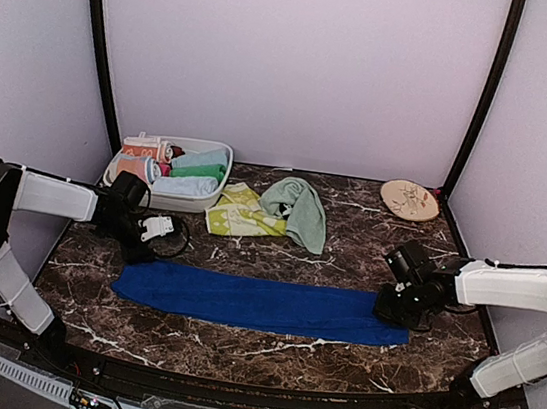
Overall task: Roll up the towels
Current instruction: Smooth out the towel at the center of the board.
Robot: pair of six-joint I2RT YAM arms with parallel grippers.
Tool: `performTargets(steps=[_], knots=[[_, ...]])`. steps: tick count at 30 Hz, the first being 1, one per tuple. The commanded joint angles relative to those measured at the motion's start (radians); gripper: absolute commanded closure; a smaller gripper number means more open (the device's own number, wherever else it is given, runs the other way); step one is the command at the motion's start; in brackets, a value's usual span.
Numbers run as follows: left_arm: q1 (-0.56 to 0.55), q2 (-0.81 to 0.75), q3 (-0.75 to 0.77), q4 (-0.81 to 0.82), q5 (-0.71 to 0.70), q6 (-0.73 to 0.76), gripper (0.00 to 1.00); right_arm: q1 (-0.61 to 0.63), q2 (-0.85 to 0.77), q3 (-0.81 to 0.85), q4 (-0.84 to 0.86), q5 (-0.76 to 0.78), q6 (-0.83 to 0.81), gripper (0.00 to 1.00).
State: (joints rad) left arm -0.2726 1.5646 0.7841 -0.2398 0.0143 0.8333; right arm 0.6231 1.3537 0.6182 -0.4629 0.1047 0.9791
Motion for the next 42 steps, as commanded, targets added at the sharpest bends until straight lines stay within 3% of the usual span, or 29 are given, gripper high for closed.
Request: performTargets(steps=[1, 8, 13, 17, 21, 27, 33, 42], knots=[[0.02, 0.051, -0.019, 0.015, -0.071, 0.012, 0.43, 0.008, -0.111, -0.088, -0.084, 0.023, 0.043, 1.0], [0.023, 0.044, -0.011, 0.005, -0.062, 0.017, 0.44, 0.009, -0.373, -0.167, -0.281, 0.046, 0.093, 1.0], [0.023, 0.041, -0.01, -0.007, -0.058, 0.011, 0.45, 0.014, -0.503, -0.175, -0.317, 0.0, 0.125, 1.0], [0.023, 0.032, -0.005, -0.014, -0.053, 0.004, 0.45, 0.018, -0.464, -0.082, -0.289, 0.016, 0.103, 1.0], [0.023, 0.036, 0.007, -0.032, -0.05, -0.012, 0.45, 0.022, -0.273, 0.036, -0.176, -0.001, 0.037, 1.0], [0.023, 0.036, 0.017, -0.041, -0.055, -0.017, 0.45, 0.058, -0.078, 0.025, -0.043, -0.026, 0.034, 1.0], [0.023, 0.034, 0.016, -0.036, -0.074, -0.007, 0.46, 0.124, -0.164, -0.148, -0.042, -0.034, 0.137, 1.0], [0.042, 0.063, -0.007, 0.037, -0.153, 0.013, 0.46, 0.189, -0.4, -0.223, -0.281, -0.013, 0.249, 1.0]])
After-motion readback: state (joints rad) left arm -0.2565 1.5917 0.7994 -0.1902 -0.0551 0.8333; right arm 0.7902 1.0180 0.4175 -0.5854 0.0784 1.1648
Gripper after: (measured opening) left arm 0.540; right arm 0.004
